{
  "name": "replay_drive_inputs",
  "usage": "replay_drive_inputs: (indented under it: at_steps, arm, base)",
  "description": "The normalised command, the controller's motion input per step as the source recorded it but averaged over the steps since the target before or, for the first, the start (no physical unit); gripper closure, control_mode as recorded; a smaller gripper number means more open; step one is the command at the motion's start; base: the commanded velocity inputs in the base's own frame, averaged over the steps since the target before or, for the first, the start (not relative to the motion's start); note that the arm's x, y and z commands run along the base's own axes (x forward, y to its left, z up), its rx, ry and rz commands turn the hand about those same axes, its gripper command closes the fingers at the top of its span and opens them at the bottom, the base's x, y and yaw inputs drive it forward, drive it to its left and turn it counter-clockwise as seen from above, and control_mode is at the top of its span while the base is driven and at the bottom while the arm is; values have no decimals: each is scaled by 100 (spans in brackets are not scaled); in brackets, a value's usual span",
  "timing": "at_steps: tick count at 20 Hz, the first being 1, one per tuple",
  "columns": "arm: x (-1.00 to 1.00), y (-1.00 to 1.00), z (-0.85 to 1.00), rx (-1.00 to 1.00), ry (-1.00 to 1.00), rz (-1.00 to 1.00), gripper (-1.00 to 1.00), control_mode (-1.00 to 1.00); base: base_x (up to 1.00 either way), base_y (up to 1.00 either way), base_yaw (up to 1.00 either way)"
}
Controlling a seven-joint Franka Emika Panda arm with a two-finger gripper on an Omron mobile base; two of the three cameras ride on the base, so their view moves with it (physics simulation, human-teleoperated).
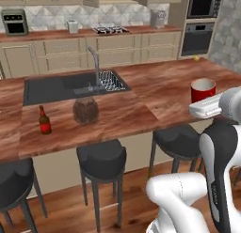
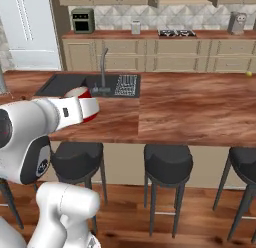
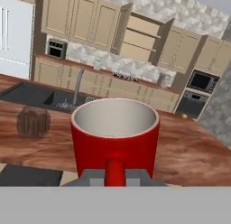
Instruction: Open the cabinet directly in front. Then move the beer and the mug to the dining counter with the jar on it.
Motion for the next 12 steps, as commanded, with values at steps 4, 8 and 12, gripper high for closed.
replay_drive_inputs:
  at_steps: [4, 8, 12]
  arm:
    - [0, 0, 0, 0, 0, 0, 100, 100]
    - [0, 0, 0, 0, 0, 0, 100, 100]
    - [0, 0, 0, 0, 0, 0, 100, 100]
  base:
    - [92, 0, 0]
    - [88, 0, 0]
    - [86, 0, 0]
